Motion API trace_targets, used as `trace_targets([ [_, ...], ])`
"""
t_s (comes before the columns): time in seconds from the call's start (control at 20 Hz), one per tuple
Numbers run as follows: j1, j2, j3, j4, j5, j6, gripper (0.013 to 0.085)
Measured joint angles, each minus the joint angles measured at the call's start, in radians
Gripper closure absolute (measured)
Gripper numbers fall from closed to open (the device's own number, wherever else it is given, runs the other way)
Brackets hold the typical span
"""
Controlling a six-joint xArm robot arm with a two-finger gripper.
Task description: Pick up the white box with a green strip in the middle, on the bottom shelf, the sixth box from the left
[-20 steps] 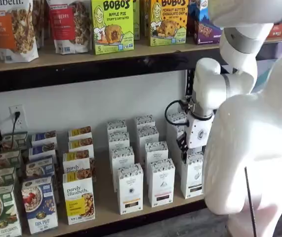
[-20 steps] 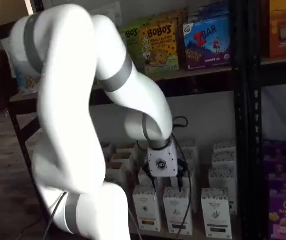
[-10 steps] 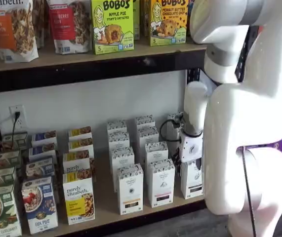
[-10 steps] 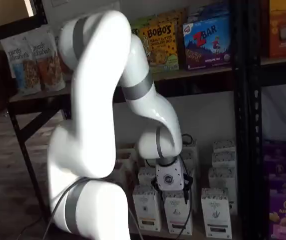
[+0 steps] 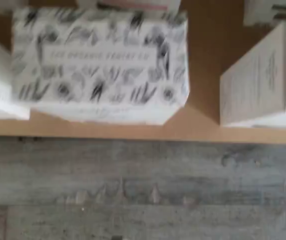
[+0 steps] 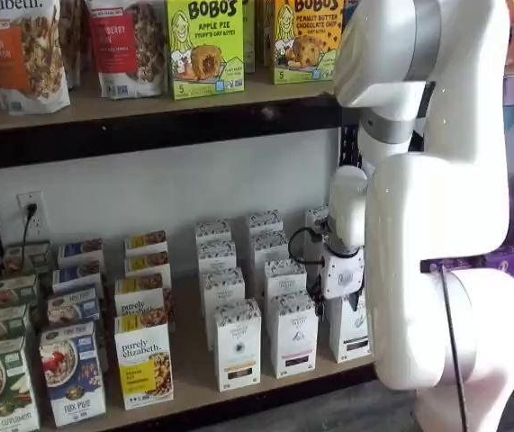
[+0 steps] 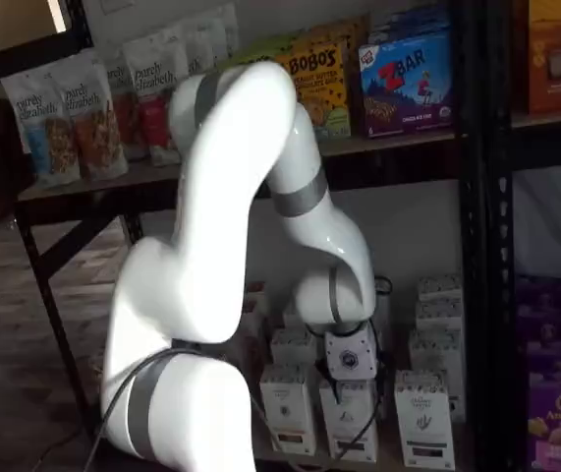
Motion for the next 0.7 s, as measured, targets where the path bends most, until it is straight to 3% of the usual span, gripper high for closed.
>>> trace_targets([
  [0.1, -0.01, 0.043, -0.06, 0.041, 0.017, -0.051, 0.013],
  [0.25, -0.036, 0.091, -0.137, 0.052, 0.036, -0.086, 0.013],
  [0.4, -0.054, 0.123, -0.196, 0.019, 0.064, -0.074, 0.013],
  [0.7, -0.068, 0.145, -0.241, 0.015, 0.071, -0.084, 0.013],
])
